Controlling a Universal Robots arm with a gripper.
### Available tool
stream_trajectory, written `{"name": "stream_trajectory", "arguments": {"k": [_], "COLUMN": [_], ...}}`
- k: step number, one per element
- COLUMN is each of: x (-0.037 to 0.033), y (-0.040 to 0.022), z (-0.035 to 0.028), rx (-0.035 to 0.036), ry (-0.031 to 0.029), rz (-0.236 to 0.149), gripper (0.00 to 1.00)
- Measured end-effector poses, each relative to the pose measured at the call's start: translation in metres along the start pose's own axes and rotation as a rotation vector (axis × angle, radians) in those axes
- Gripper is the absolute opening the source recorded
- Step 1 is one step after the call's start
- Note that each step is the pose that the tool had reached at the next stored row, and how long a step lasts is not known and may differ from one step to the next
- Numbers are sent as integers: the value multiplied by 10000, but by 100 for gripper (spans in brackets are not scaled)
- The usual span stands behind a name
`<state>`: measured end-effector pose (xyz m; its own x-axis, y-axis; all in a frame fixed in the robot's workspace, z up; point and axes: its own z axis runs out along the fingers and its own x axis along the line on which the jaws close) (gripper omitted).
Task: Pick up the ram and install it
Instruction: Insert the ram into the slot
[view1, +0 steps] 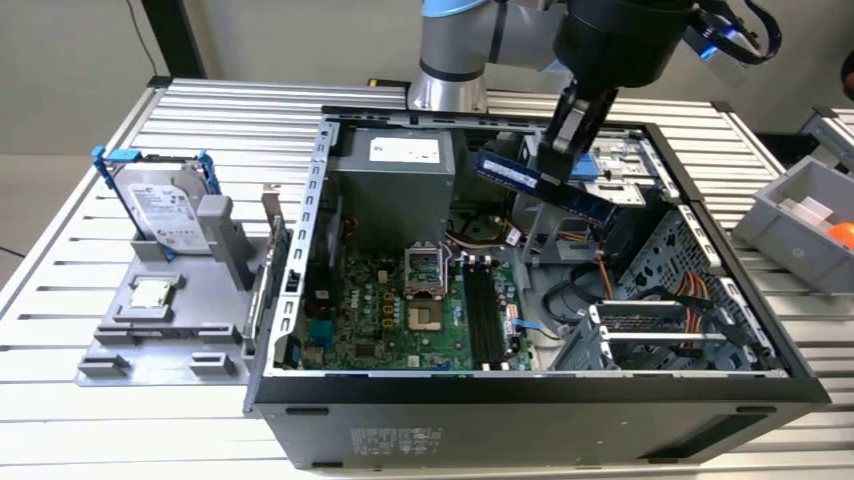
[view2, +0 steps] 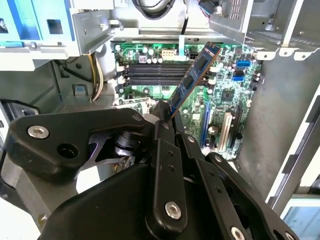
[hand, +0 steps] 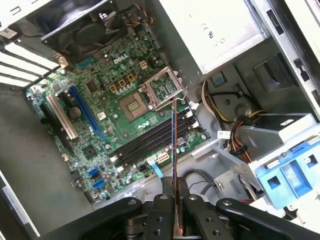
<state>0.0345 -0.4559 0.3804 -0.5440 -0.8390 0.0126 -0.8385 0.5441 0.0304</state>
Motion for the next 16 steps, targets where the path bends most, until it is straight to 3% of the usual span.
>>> {"name": "stream_trajectory", "arguments": {"k": [16], "x": [0], "y": [0], "z": [2], "rx": [-19], "ry": [-46], "rz": [1492], "gripper": [0]}}
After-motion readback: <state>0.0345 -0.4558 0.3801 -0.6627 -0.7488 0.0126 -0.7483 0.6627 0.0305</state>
